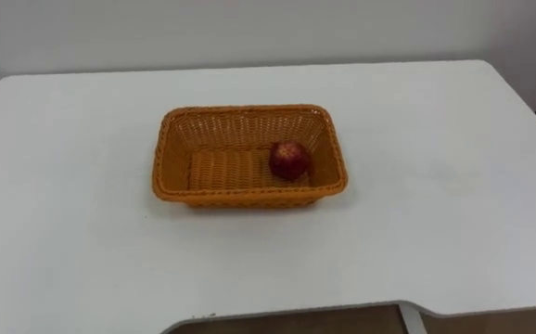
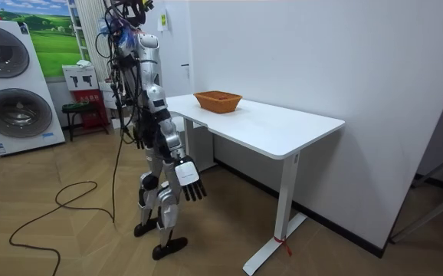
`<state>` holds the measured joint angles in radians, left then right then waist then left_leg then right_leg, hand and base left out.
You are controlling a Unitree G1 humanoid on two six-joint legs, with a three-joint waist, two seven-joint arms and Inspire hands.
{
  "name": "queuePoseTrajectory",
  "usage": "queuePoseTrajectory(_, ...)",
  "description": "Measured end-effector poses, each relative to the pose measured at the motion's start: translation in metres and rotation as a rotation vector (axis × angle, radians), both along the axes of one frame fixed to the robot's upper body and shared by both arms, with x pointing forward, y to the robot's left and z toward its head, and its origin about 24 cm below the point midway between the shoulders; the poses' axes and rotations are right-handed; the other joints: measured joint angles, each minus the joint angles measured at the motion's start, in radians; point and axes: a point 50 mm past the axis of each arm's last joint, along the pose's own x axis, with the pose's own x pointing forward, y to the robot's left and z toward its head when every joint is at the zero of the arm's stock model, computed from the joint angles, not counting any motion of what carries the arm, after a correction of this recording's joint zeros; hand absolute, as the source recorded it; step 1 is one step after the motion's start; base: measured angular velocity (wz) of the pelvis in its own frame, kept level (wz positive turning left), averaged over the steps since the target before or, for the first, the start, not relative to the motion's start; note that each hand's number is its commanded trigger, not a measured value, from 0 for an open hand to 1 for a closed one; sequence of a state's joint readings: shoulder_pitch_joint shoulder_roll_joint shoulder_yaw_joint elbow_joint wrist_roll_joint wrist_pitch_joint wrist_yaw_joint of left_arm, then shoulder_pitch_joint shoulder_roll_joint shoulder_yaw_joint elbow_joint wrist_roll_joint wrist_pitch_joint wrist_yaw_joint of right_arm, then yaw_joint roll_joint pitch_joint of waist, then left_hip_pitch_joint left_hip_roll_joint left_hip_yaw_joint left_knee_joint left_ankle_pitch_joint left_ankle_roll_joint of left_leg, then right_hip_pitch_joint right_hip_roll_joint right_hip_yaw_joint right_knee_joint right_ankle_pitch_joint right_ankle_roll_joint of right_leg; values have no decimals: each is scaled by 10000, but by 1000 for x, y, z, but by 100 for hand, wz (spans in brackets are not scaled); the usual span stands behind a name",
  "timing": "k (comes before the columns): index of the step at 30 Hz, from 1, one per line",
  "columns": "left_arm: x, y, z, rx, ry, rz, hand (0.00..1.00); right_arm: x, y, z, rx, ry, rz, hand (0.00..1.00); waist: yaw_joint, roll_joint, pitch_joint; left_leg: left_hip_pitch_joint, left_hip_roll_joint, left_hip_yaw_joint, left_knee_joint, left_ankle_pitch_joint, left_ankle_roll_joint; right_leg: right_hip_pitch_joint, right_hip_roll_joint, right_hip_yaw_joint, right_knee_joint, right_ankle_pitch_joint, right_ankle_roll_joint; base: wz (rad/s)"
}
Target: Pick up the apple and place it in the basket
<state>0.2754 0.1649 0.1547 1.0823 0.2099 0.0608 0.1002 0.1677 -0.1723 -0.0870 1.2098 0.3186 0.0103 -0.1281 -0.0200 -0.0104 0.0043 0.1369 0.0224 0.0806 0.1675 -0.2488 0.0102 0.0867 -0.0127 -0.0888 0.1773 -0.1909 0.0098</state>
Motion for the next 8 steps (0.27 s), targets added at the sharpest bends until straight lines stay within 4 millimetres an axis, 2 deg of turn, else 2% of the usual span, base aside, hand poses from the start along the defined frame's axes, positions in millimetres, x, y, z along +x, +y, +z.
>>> queuePoseTrajectory(8,-8,-9,-3,-300,467,-460,0,12,17,-4,1246,-280,1588,0,51,19,29,-119,0,-78,24,1,-1,33,-2,-68,-109,0,-3,3)
